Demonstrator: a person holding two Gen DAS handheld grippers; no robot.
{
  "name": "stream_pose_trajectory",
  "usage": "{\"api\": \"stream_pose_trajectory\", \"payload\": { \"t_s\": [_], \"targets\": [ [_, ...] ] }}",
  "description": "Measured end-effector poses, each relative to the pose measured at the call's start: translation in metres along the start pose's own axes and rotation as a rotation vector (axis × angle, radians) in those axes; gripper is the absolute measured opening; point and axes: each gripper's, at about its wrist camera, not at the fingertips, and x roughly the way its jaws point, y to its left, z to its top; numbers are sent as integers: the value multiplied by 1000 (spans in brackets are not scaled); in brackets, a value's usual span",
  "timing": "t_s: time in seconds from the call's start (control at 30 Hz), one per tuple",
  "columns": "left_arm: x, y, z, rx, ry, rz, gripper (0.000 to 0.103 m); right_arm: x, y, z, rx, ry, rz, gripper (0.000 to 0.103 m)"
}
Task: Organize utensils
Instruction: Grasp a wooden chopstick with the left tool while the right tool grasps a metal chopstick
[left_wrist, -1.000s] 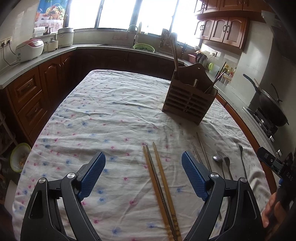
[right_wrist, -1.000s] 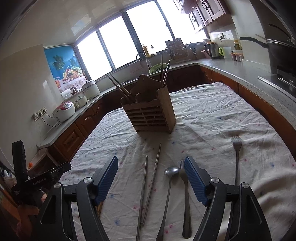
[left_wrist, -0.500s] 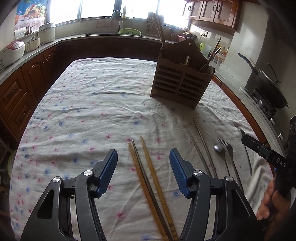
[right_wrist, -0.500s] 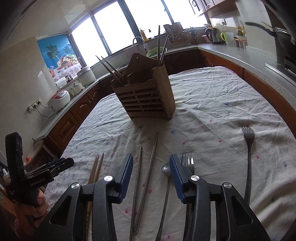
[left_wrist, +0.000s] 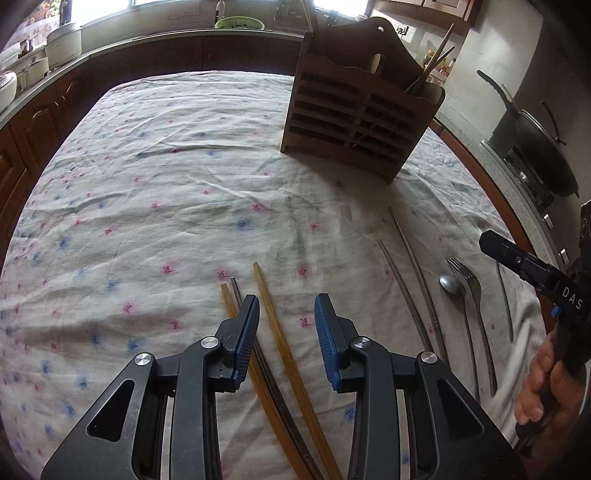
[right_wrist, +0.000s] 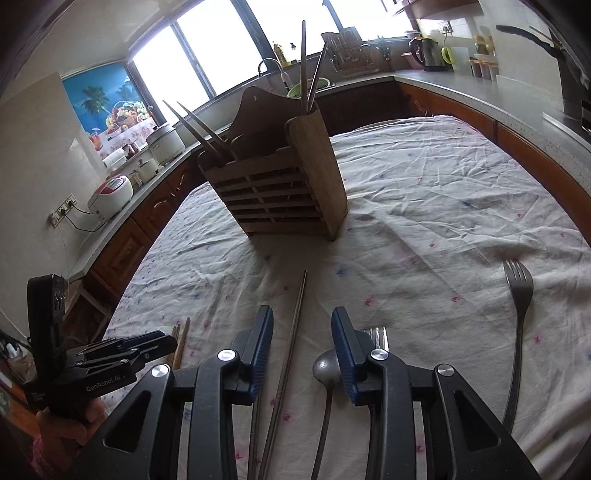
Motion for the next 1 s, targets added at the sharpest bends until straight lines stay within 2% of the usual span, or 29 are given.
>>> {"api": "stream_pose_trajectory", "payload": {
  "t_s": [0.27,0.43,0.67,0.8,0.9,0.97,1.0],
  "targets": [
    [21,-1,7,17,56,15,28,25,0,10,-5,38,6,30],
    [25,-4,9,48,62,31,27,49,3,15,-25,72,-1,29],
    [30,-3,14,67,53,67,10,85,8,16,-82,145,-46,26],
    [31,-4,14,76,40,73,9,96,20,19,-152,162,-97,26],
    [31,-6,13,85,27,80,8,104,33,18,-262,182,-176,18],
    [32,-5,14,74,26,73,8,106,37,18,-301,189,-191,8],
    [32,-5,15,68,26,68,7,106,37,18,-305,191,-193,8]
  ]
}}
